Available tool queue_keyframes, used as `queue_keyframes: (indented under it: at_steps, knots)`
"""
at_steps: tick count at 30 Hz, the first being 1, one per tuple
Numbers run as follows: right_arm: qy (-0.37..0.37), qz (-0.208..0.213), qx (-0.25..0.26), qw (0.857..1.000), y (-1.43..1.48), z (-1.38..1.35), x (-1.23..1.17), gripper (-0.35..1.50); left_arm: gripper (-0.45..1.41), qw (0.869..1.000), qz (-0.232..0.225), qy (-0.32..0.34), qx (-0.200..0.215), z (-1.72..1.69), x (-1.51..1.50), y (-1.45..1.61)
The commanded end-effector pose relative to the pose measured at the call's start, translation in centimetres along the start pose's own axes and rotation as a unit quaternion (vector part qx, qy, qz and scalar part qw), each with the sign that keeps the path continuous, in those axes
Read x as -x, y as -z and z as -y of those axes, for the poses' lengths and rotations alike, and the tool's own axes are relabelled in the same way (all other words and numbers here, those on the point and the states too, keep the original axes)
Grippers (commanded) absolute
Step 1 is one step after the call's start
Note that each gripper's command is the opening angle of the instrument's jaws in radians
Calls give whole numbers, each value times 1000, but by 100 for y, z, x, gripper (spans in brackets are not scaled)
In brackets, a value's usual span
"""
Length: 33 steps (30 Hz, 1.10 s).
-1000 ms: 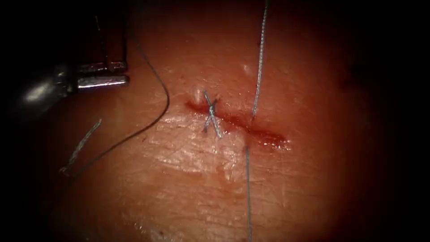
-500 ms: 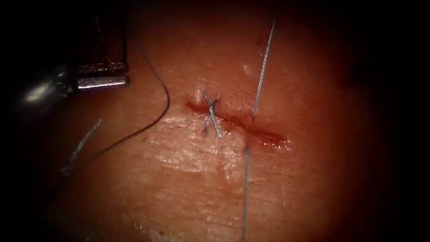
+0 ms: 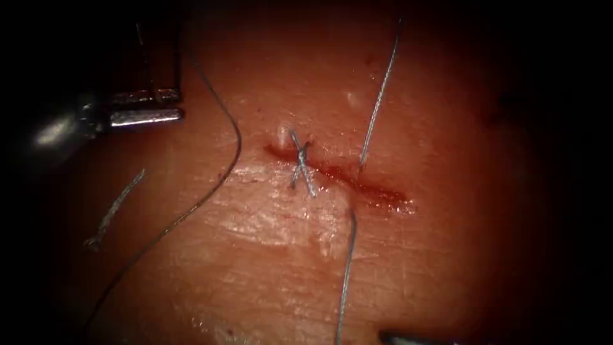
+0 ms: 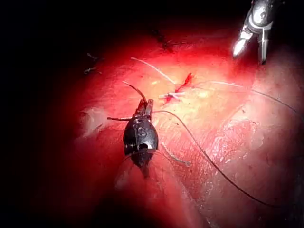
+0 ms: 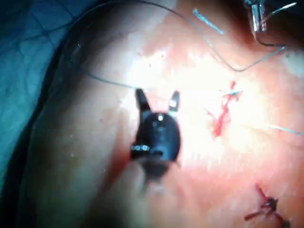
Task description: Wound Closure
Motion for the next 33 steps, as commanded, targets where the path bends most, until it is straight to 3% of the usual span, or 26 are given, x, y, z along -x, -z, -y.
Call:
queue_keyframes:
  at_steps: [1, 6, 11, 17, 24, 27, 28, 29, 33]
  knots:
    - [4, 10, 25, 1000, -1, -29, 12, 128, -45, 1000, -1, -1, 0, 3, 3, -7]
    - [-3, 21, 67, 998, -18, -60, 29, 128, -45, 1000, -1, -1, 0, 3, 3, -7]
    - [5, 14, 94, 995, -35, -71, 35, 131, -45, 1000, 0, -4, 1, 0, 8, -11]
    - [17, 1, 74, 997, -61, -59, 46, 124, -45, 1000, 1, 10, 3, 3, 11, -14]
    - [19, 1, 73, 997, -64, -55, 47, 123, -45, 999, 0, 42, 6, 13, 26, -16]
    - [19, 1, 73, 997, -64, -54, 48, 121, -23, 999, -1, 54, 7, 16, 32, -17]
    - [19, 3, 72, 997, -64, -54, 48, 121, -3, 998, -5, 62, 4, 18, 36, -18]
    - [19, 3, 72, 997, -64, -54, 48, 121, -3, 998, -5, 62, 4, 18, 36, -18]
    - [19, 3, 72, 997, -63, -53, 47, 119, 59, 998, -9, 68, -5, 22, 45, -17]
